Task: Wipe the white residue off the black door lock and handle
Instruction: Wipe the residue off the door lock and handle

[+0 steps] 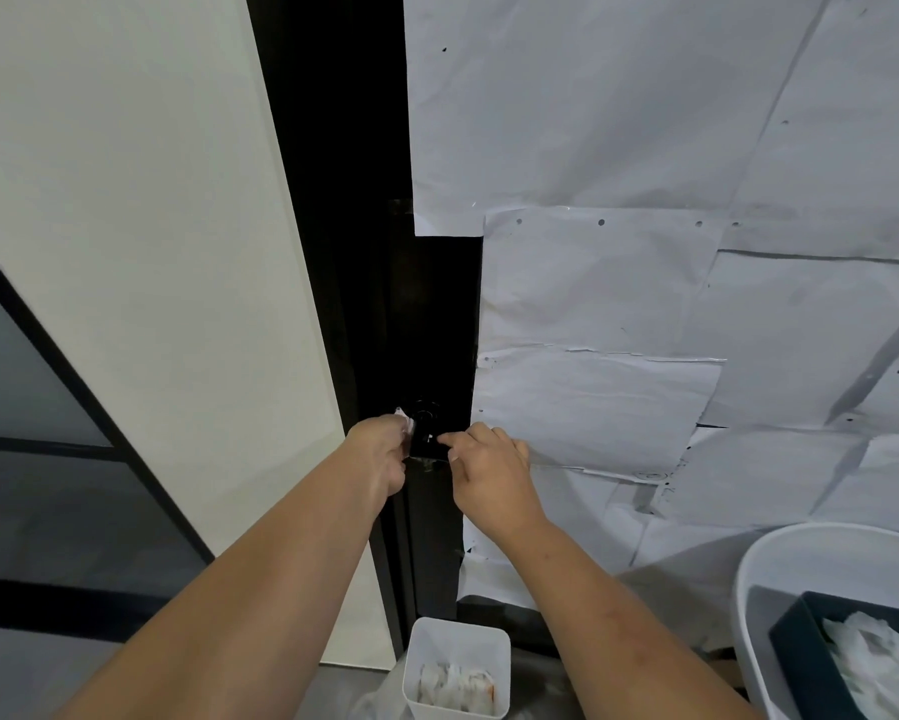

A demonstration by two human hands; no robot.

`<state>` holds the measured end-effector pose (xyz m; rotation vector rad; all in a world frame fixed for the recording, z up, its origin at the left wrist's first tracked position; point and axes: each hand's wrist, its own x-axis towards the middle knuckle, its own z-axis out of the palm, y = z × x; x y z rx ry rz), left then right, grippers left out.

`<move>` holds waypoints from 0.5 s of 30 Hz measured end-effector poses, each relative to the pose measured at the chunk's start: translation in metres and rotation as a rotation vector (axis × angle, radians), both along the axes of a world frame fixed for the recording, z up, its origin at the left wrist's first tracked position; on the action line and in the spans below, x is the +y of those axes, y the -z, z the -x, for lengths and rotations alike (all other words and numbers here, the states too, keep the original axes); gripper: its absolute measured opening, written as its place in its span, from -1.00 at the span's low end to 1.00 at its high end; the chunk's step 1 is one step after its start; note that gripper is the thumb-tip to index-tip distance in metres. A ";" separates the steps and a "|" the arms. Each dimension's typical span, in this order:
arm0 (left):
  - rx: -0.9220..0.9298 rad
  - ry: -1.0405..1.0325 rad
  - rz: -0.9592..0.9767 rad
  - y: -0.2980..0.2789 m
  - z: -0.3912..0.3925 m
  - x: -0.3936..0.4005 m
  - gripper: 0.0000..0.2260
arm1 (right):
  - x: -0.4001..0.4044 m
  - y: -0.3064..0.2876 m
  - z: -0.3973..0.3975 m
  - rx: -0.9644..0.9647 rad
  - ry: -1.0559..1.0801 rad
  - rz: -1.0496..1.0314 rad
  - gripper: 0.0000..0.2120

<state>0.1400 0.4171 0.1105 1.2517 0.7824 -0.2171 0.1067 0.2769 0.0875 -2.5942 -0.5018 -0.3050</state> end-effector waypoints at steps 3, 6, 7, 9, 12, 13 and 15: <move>-0.041 -0.002 0.097 0.001 0.006 0.002 -0.80 | 0.000 -0.002 0.001 -0.002 0.001 -0.002 -0.65; -0.070 -0.047 0.077 0.003 0.007 0.001 -0.80 | 0.000 -0.002 0.001 0.003 -0.007 -0.009 -0.65; -0.083 -0.066 0.032 0.004 0.007 -0.001 -0.78 | 0.000 -0.002 0.001 0.005 -0.007 -0.012 -0.65; -0.129 -0.104 -0.103 0.002 0.011 -0.005 -0.72 | 0.000 -0.001 0.000 0.003 -0.003 -0.017 -0.64; -0.291 -0.065 -0.427 -0.001 0.019 -0.008 -0.68 | 0.001 0.001 0.000 -0.014 -0.001 -0.013 -0.64; -0.340 -0.014 -0.553 0.000 0.020 -0.007 -0.67 | 0.001 0.001 0.000 -0.020 0.001 -0.015 -0.64; -0.367 0.098 -0.786 0.000 0.021 -0.005 -0.68 | 0.000 0.001 0.001 -0.025 0.006 -0.022 -0.65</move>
